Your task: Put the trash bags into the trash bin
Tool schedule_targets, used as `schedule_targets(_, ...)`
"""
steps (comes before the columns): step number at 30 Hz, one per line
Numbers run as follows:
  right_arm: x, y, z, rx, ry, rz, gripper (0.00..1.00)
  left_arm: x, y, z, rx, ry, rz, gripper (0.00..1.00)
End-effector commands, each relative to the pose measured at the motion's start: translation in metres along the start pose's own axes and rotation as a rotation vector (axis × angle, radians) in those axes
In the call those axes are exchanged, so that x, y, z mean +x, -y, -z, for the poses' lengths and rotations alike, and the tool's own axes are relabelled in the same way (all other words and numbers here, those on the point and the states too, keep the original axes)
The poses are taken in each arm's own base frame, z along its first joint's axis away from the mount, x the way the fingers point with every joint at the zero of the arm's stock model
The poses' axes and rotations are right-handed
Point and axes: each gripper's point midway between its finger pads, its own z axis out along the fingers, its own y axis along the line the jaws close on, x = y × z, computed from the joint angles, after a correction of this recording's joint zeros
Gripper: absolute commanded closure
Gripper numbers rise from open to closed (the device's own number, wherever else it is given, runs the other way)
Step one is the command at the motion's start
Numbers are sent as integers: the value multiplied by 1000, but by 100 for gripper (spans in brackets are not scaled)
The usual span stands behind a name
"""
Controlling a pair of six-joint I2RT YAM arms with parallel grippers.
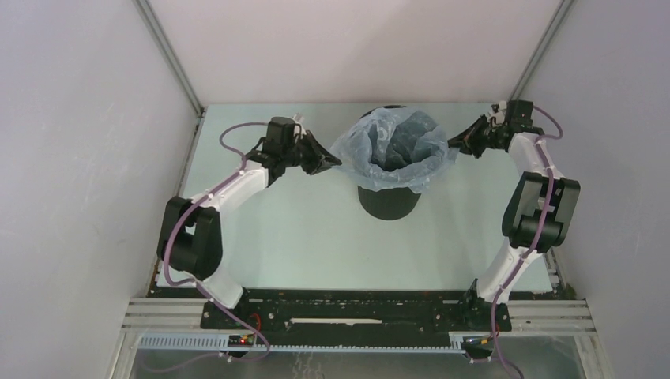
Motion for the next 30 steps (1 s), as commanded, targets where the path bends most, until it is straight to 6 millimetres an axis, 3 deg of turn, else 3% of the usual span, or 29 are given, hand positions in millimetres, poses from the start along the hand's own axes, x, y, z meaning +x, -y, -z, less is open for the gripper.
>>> schedule_targets(1,12,17,4,39,8,-3,100,9,-21,-8,-43,-46,37,96)
schedule_targets(5,33,46,-11,93,-44,-15,100,19,-32,-15,-67,-77,42,96)
schedule_targets(7,45,49,-18,74,-89,-26,99,23,-34,-17,-54,-89,46,95)
schedule_targets(10,57,34,-24,49,-118,4,97,21,-21,-18,-7,-99,36,92)
schedule_targets(13,72,14,-32,6,-149,8,96,17,7,-18,64,-111,13,91)
schedule_targets(16,89,10,-36,-3,-174,-6,95,18,18,-12,69,-109,-3,90)
schedule_targets(18,99,13,-32,-4,-174,-8,95,25,11,-5,53,-110,-2,89)
schedule_targets(21,113,22,-23,13,-177,19,95,46,-19,6,-9,-128,-17,89)
schedule_targets(24,116,37,-14,61,-177,41,86,66,-43,15,-44,-164,-20,87)
schedule_targets(30,110,25,29,115,-90,100,54,65,-25,38,-11,-130,-85,83)
